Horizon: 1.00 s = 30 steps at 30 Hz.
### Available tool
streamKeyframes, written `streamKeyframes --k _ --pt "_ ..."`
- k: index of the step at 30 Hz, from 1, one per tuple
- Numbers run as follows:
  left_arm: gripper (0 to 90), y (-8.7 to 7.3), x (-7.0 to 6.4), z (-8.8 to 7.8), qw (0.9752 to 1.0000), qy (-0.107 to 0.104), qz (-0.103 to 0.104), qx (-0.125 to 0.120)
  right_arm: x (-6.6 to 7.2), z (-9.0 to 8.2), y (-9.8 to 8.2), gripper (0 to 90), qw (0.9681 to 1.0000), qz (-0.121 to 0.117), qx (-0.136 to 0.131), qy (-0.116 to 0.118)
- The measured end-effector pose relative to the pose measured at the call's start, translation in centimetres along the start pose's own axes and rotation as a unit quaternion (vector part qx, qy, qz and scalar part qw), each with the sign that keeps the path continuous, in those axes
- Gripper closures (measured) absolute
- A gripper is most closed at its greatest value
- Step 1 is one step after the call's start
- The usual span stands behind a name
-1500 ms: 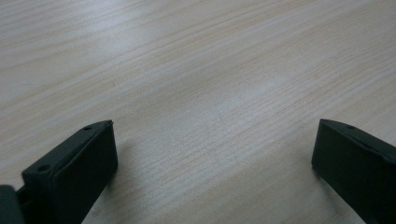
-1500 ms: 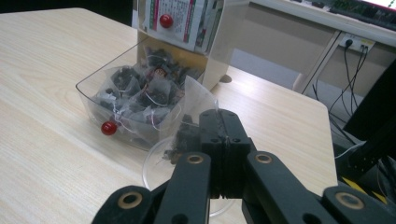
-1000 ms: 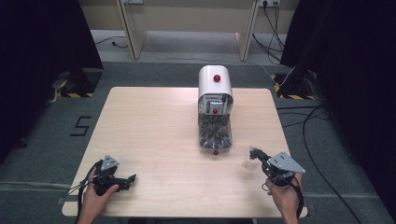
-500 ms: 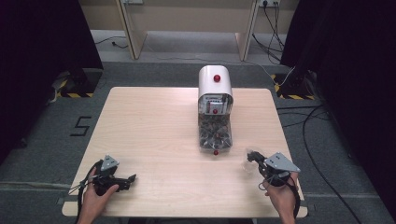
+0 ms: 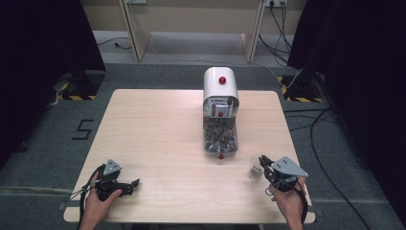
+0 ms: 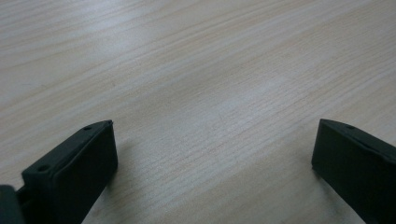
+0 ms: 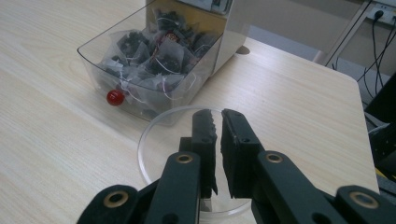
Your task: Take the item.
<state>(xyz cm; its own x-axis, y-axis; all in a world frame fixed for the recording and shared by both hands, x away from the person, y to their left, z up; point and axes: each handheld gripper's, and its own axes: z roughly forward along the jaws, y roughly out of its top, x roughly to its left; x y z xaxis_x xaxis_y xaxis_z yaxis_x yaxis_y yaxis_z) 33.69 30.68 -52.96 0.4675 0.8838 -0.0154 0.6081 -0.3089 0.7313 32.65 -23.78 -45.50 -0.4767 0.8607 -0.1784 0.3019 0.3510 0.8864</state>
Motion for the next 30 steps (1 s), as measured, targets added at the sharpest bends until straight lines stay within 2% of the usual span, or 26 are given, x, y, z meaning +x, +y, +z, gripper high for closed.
streamKeyframes --k 14,20,24,25,30 --pt "0.0 0.0 0.0 0.0 1.0 0.0 0.0 0.0 0.5 -0.3 0.6 73.7 0.9996 0.014 -0.017 0.017" --pt "0.0 0.0 0.0 0.0 1.0 0.0 0.0 0.0 0.9 -0.4 0.9 69.7 0.9994 0.012 -0.02 0.027" --pt "0.0 0.0 0.0 0.0 1.0 0.0 0.0 0.0 1.0 -0.3 1.0 64.2 0.9993 0.012 -0.017 0.03" --pt "0.0 0.0 0.0 0.0 1.0 0.0 0.0 0.0 1.1 -0.3 1.0 59.9 0.9993 0.018 -0.016 0.03" --pt "0.0 0.0 0.0 0.0 1.0 0.0 0.0 0.0 1.1 -0.3 1.1 54.1 0.9991 0.024 -0.017 0.03"
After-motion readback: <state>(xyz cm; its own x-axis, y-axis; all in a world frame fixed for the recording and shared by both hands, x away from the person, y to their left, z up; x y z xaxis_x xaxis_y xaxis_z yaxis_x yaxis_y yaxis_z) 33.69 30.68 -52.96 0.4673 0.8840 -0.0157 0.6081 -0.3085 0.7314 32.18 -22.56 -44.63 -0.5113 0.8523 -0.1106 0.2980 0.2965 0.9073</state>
